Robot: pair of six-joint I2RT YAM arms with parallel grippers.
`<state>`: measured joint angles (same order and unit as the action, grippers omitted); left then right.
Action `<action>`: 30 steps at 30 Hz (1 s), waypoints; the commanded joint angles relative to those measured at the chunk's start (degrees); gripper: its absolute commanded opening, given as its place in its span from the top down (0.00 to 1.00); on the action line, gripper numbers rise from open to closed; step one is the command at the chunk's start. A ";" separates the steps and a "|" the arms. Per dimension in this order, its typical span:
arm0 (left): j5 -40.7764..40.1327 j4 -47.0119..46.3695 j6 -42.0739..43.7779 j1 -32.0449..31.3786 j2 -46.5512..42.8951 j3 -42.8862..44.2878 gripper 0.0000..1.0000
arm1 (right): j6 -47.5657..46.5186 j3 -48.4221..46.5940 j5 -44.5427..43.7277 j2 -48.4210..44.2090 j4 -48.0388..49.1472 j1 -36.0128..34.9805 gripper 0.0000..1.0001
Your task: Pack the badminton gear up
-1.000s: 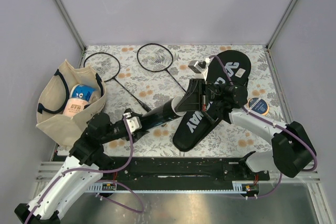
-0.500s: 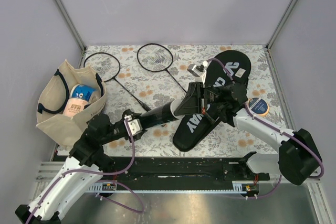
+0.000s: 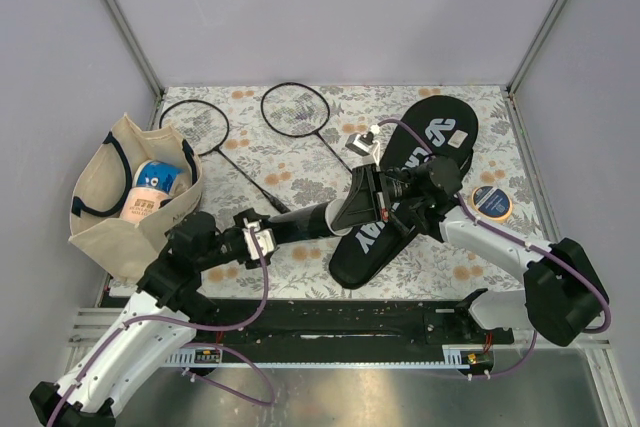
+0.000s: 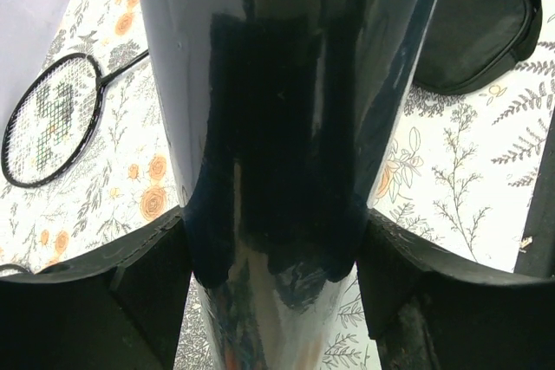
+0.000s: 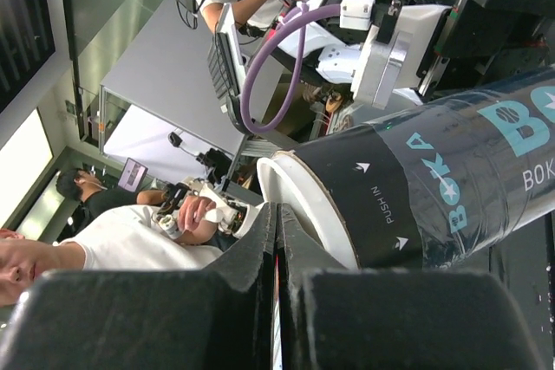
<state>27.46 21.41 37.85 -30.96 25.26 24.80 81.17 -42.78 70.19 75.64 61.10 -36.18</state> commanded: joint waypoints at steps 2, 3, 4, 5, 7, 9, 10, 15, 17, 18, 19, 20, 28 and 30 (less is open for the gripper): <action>14.37 -22.12 4.16 -1.47 -2.23 8.69 0.95 | -8.04 1.92 0.38 5.31 -16.72 -1.08 0.97; 14.72 -21.50 4.86 -1.47 -1.97 9.04 0.96 | -7.95 1.83 0.56 5.57 -16.72 -0.99 0.97; 15.25 -21.50 5.48 -1.56 -1.79 9.48 0.97 | -7.95 1.65 0.65 5.84 -17.24 -1.17 0.97; 15.60 -20.19 5.83 -1.47 -1.35 9.83 0.97 | -7.95 1.48 0.73 6.19 -17.59 -1.08 0.97; 16.30 -21.22 6.01 -1.56 -0.82 9.75 0.97 | -8.04 0.86 0.73 7.06 -18.73 -1.34 0.97; 16.57 -23.60 5.40 -1.56 -0.39 9.31 0.97 | -9.35 -0.01 0.39 7.77 -21.45 -1.61 0.97; 16.83 -24.39 5.05 -1.39 -0.21 9.22 0.97 | -10.23 -0.45 -0.05 8.03 -23.12 -1.87 0.96; 17.71 -24.66 6.62 -1.56 1.02 10.09 0.97 | -9.63 -0.64 -1.03 10.23 -23.06 -2.22 0.96; 17.71 -24.92 6.89 -1.47 1.11 10.45 0.98 | -7.18 0.06 -0.93 11.37 -20.25 -2.31 0.96; 17.45 -25.19 7.15 -1.38 1.11 10.45 0.97 | -5.60 0.42 -0.94 12.07 -17.62 -2.22 0.96; 17.19 -25.28 7.24 -1.47 1.20 10.53 0.98 | -2.62 0.77 -0.94 12.95 -14.99 -2.31 0.96; 17.10 -25.36 7.42 -1.47 1.03 10.45 0.98 | -0.59 0.95 -0.76 13.48 -12.52 -2.31 0.96; 11.48 -21.50 4.79 -1.47 0.94 10.72 0.97 | -7.66 -3.96 -4.62 5.68 -25.81 -0.21 0.81; 9.90 -21.58 2.42 -1.47 0.32 8.79 0.96 | -11.72 -6.07 -6.03 3.04 -32.86 1.11 0.76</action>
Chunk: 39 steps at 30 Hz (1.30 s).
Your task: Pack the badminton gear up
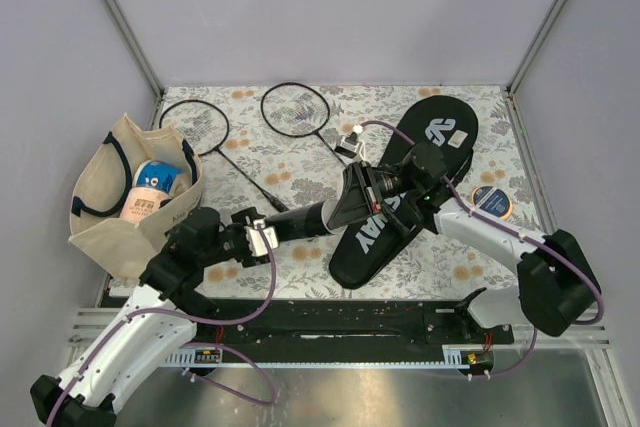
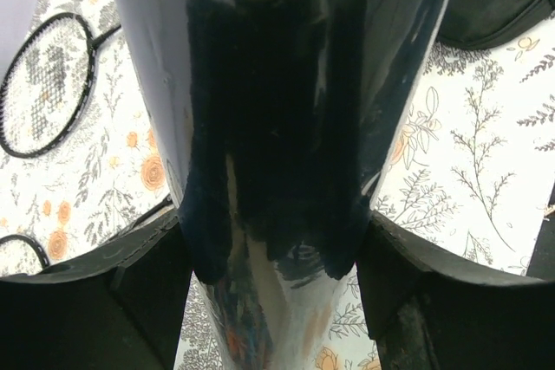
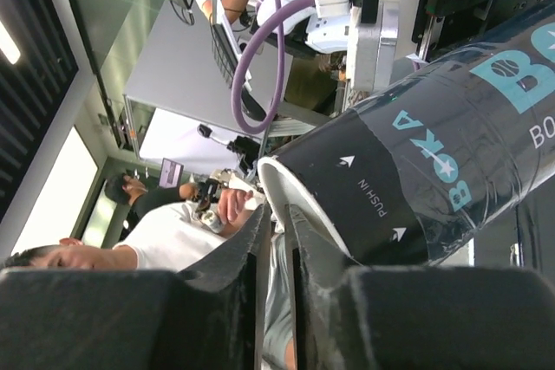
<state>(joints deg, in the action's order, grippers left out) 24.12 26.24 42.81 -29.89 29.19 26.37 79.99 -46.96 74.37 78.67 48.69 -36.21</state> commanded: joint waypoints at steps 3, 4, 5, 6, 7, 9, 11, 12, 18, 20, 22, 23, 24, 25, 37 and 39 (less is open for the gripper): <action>11.48 -25.20 -4.74 -2.54 -4.84 4.93 0.96 | -11.69 -4.10 -11.17 -2.73 -24.15 3.50 0.73; 10.78 -25.18 -5.45 -2.54 -5.45 4.14 0.96 | -11.87 -4.89 -11.35 -3.35 -24.86 4.12 0.73; 9.73 -25.45 -6.15 -2.54 -6.07 3.26 0.96 | -11.96 -5.50 -11.44 -3.79 -25.30 4.73 0.73; 9.20 -25.54 -6.42 -2.54 -6.42 2.73 0.96 | -11.78 -6.12 -11.70 -4.05 -25.57 5.44 0.73; 8.41 -25.19 -6.68 -2.54 -6.86 2.29 0.96 | -11.52 -6.65 -11.96 -4.49 -25.57 5.97 0.73; 7.26 -23.00 -6.77 -2.54 -6.69 2.46 0.96 | -11.43 -7.96 -12.49 -4.93 -25.66 6.93 0.72; 7.00 -21.24 -6.51 -2.54 -6.43 2.72 0.96 | -11.34 -9.63 -12.76 -5.37 -25.92 7.20 0.72; 6.73 -20.71 -6.51 -2.54 -6.43 2.72 0.96 | -11.43 -10.69 -12.67 -5.29 -26.01 7.20 0.71; 4.27 -18.42 -7.56 -2.63 -5.55 3.69 0.96 | -18.78 -15.52 -14.24 -7.13 -36.07 7.82 0.70; 3.83 -17.89 -7.91 -2.54 -4.76 4.21 0.96 | -28.34 -17.98 -17.31 -8.62 -46.87 7.82 0.72; 3.66 -17.80 -8.35 -2.63 -4.41 4.39 0.96 | -36.10 -20.62 -21.53 -9.67 -58.13 7.82 0.74; 3.57 -18.06 -8.61 -2.63 -4.40 4.39 0.96 | -38.91 -21.24 -23.37 -10.03 -62.27 7.82 0.75; 3.65 -18.50 -9.05 -2.54 -4.32 4.57 0.96 | -40.85 -21.77 -24.61 -10.12 -64.83 7.82 0.76; 3.57 -19.20 -10.27 -2.63 -4.06 4.57 0.96 | -41.66 -21.42 -24.97 -10.21 -66.34 7.82 0.76; 4.09 -22.99 -18.46 -2.54 5.34 10.89 0.99 | -44.74 -15.53 -32.80 -5.55 -67.84 0.08 0.77; 4.36 -23.95 -19.60 -2.63 6.75 11.86 0.99 | -47.27 -16.05 -33.93 -5.37 -71.60 0.43 0.77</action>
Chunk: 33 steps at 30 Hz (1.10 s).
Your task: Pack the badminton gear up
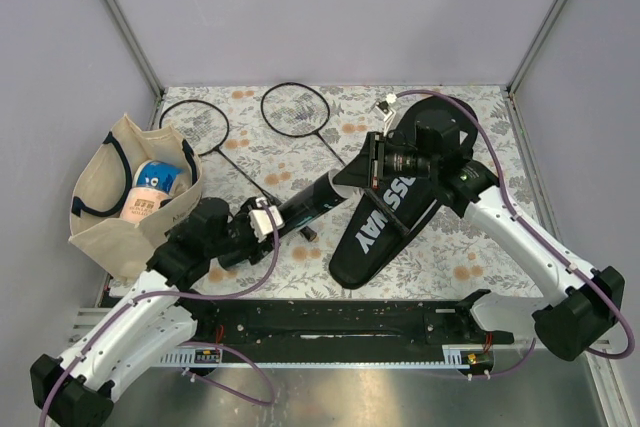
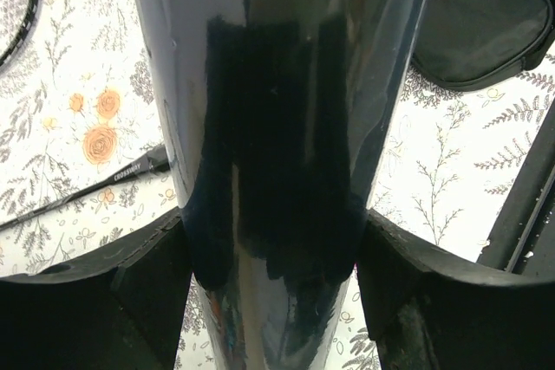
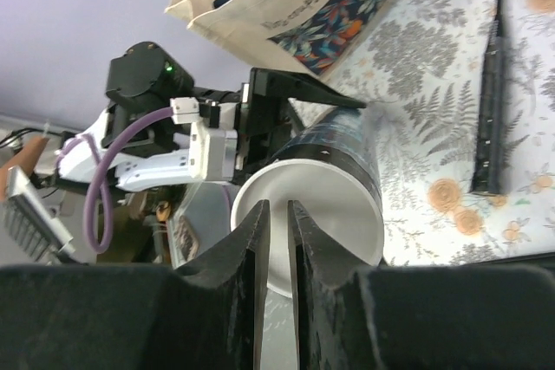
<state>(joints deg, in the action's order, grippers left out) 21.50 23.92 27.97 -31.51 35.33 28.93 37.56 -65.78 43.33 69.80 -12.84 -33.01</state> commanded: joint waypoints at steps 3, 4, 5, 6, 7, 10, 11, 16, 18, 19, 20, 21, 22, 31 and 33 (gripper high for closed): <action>7.59 -21.20 -5.46 -1.01 2.19 10.88 0.99 | -7.94 0.75 -7.46 2.28 -15.45 -1.97 0.76; 7.68 -20.76 -5.47 -0.93 2.46 11.15 0.99 | -8.46 -0.04 -8.34 1.75 -16.50 -1.62 0.75; 7.68 -20.67 -5.47 -0.92 2.55 11.06 0.99 | -8.64 -1.18 -9.13 1.39 -17.56 -0.92 0.74; 7.77 -20.58 -5.73 -0.92 2.55 10.71 0.99 | -8.73 -2.67 -10.19 1.04 -18.61 -0.56 0.73; 7.42 -20.84 -6.08 -0.92 2.38 10.45 0.99 | -8.82 -4.08 -11.41 0.52 -19.67 0.22 0.71; 4.79 -22.34 -9.32 -1.01 1.93 8.60 0.99 | -8.56 -10.05 -20.97 -2.11 -23.36 3.21 0.60; 3.83 -22.43 -10.46 -1.01 1.85 8.51 0.99 | -8.56 -12.07 -23.27 -3.69 -23.28 4.09 0.53; 2.15 -19.80 -12.85 -1.01 2.90 10.97 0.98 | -10.84 -16.40 -32.16 -10.90 -18.81 5.59 0.27; 1.10 -19.27 -13.99 -1.01 3.34 12.03 0.97 | -10.93 -14.92 -31.21 -13.45 -14.70 5.59 0.20; 0.74 -19.26 -14.95 -1.01 3.69 12.46 0.97 | -10.50 -12.82 -29.98 -15.12 -11.88 5.59 0.17; 0.48 -19.26 -16.26 -0.84 4.04 12.99 0.96 | -9.79 -10.62 -28.41 -16.44 -8.38 5.59 0.14; 0.48 -19.44 -17.84 -1.01 4.65 13.69 0.94 | -9.18 -7.73 -26.56 -17.84 -4.86 5.59 0.06; 0.30 -19.44 -20.21 -1.01 5.53 14.57 0.93 | -8.04 -4.91 -24.20 -18.81 -0.30 5.59 0.01; 6.63 -28.48 -43.24 -1.89 13.88 18.18 0.94 | 2.86 12.59 -14.15 -18.22 29.43 4.81 0.00; 6.36 -29.63 -44.92 -2.33 15.46 18.79 0.92 | 3.13 13.31 -15.11 -16.28 31.12 3.31 0.01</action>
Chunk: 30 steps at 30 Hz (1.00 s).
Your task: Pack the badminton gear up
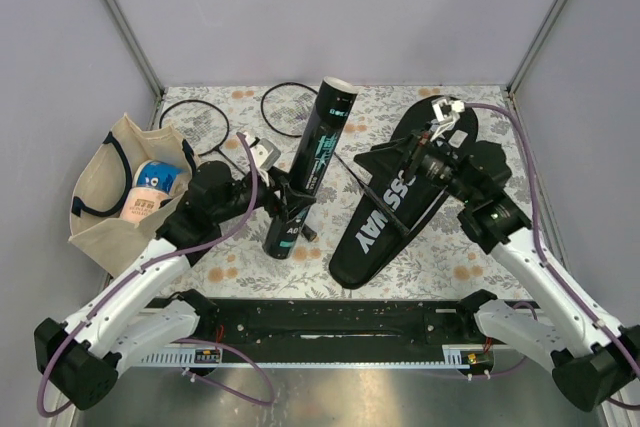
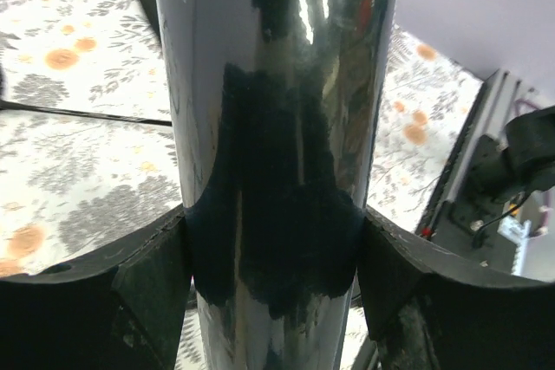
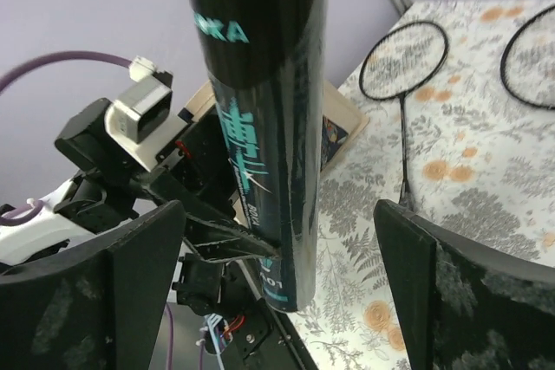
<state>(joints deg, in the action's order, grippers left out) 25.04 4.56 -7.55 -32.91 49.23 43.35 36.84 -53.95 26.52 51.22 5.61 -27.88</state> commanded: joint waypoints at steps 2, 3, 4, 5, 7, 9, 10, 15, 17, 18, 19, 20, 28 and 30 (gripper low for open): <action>2.74 -11.50 -10.46 -1.46 2.97 4.63 0.91 | 4.03 1.57 1.34 4.40 13.46 -3.31 0.01; 2.82 -12.37 -11.16 -1.72 3.58 4.72 0.91 | 4.29 1.75 0.99 5.46 14.16 -4.11 0.00; 2.91 -13.42 -11.95 -1.81 4.11 4.64 0.91 | 4.73 2.01 0.12 6.60 14.78 -4.98 0.01; 3.00 -14.57 -12.83 -2.07 4.55 4.37 0.91 | 5.52 2.27 -0.33 7.39 15.57 -5.34 0.00; 3.44 -16.59 -14.15 -2.51 5.26 3.76 0.90 | 6.66 2.80 -0.86 8.97 18.29 -6.04 0.01; 3.44 -18.44 -15.38 -2.69 5.87 3.23 0.88 | 7.28 3.24 -1.91 10.82 20.23 -6.92 0.01; 3.61 -18.88 -16.00 -2.78 6.48 3.23 0.87 | 7.46 3.07 -1.91 11.96 21.19 -7.45 0.00; 4.14 -18.44 -17.67 -3.22 9.21 3.58 0.84 | 8.77 0.52 -1.04 18.38 21.99 -9.03 0.05; 4.06 -18.53 -17.94 -3.39 9.30 3.06 0.83 | 9.56 0.34 -0.60 19.61 23.04 -9.21 0.10; 4.05 -18.53 -18.11 -3.39 9.30 2.70 0.81 | 9.74 0.34 -0.68 19.88 23.39 -9.21 0.13; 3.97 -18.44 -17.94 -3.48 9.04 2.44 0.78 | 9.83 0.43 -1.12 20.06 23.31 -9.21 0.16; 3.79 -18.44 -17.85 -3.39 8.86 2.00 0.75 | 9.74 0.43 -1.73 20.06 23.14 -9.21 0.18; 2.12 -15.46 -15.66 -3.48 6.93 0.07 0.01 | 11.06 -0.62 -2.71 20.85 23.31 -8.42 0.51; 1.95 -14.14 -14.43 -3.39 6.14 -0.46 0.01 | 12.28 -0.98 -1.66 21.20 23.66 -6.85 0.57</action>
<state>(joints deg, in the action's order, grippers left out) 27.00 -7.42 -24.10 -36.12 57.80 43.68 46.72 -51.22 25.04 72.29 24.58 -36.49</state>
